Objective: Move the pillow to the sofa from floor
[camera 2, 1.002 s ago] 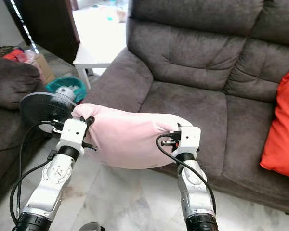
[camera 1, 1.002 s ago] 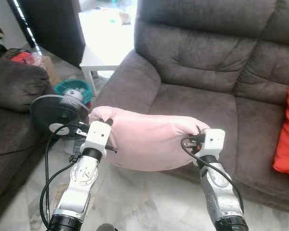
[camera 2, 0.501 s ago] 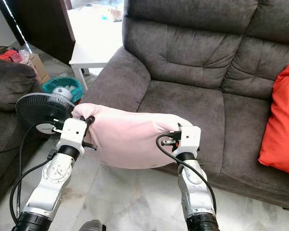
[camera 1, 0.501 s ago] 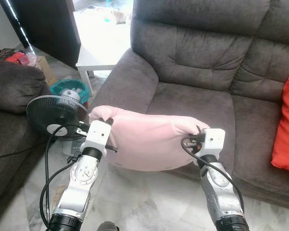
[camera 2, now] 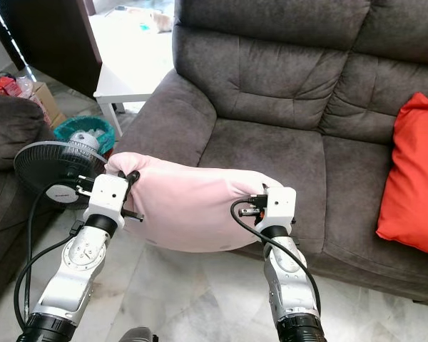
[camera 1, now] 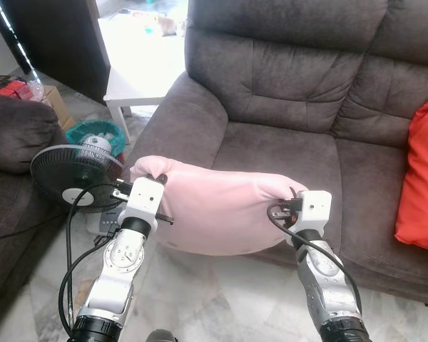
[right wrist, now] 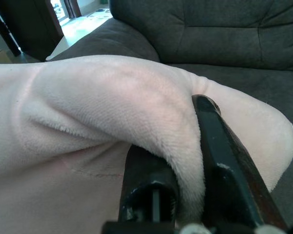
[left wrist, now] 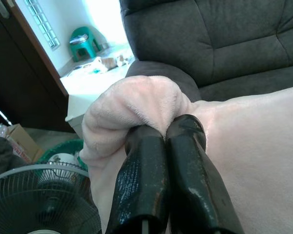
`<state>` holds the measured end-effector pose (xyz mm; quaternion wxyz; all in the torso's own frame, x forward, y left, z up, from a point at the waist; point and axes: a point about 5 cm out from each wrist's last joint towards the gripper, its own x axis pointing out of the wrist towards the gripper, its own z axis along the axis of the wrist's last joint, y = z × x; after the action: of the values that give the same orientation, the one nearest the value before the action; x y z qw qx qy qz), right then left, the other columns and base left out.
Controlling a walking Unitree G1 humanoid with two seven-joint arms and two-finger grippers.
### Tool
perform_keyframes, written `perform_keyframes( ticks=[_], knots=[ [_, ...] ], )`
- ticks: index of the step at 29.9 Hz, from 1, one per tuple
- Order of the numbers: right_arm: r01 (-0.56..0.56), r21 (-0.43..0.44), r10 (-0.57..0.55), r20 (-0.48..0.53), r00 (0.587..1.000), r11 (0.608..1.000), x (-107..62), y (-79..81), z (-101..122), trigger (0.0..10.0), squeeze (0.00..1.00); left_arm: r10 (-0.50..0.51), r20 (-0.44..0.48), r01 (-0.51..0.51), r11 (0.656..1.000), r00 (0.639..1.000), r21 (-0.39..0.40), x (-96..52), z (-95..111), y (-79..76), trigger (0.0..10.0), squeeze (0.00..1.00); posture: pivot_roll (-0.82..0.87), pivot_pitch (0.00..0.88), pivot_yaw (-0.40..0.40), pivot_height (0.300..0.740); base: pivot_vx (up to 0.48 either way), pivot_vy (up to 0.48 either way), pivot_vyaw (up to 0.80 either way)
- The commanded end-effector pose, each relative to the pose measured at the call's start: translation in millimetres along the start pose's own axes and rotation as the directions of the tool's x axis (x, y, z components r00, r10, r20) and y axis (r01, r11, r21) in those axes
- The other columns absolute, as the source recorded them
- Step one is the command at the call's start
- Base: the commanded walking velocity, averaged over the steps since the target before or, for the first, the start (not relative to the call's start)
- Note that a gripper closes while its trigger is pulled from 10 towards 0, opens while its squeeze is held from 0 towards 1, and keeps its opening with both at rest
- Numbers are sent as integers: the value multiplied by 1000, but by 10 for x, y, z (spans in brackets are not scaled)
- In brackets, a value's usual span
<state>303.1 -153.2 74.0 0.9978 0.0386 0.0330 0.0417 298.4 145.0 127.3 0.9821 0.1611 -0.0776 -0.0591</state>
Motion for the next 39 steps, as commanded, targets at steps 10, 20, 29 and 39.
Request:
perform_keyframes(
  ticks=[10, 20, 29, 39],
  knots=[
    [25, 3, -25, 79, 997, 1000, 51, -65, 147, 10000, 0, 32, 44, -31, 1000, 999, -3, 16, 68, 57, 10000, 0, 203, 86, -57, 740, 0, -192, -80],
    [30, -22, -28, 98, 995, 999, 63, -70, 177, 10000, 0, 38, 55, -38, 999, 998, -6, 12, 84, 79, 10000, 0, 204, 88, -57, 740, 0, 0, -474],
    [21, -39, -16, 137, 990, 999, 82, -51, 274, 10000, 0, 107, 94, -106, 994, 990, -9, -45, 189, 240, 10000, 0, 202, 87, -59, 740, 0, 0, 0],
    [9, -46, -1, 172, 985, 999, 96, -27, 367, 10000, 0, 246, 83, -252, 966, 966, 62, -189, 170, 521, 10000, 0, 203, 78, -66, 740, 0, 0, 0]
  ],
)
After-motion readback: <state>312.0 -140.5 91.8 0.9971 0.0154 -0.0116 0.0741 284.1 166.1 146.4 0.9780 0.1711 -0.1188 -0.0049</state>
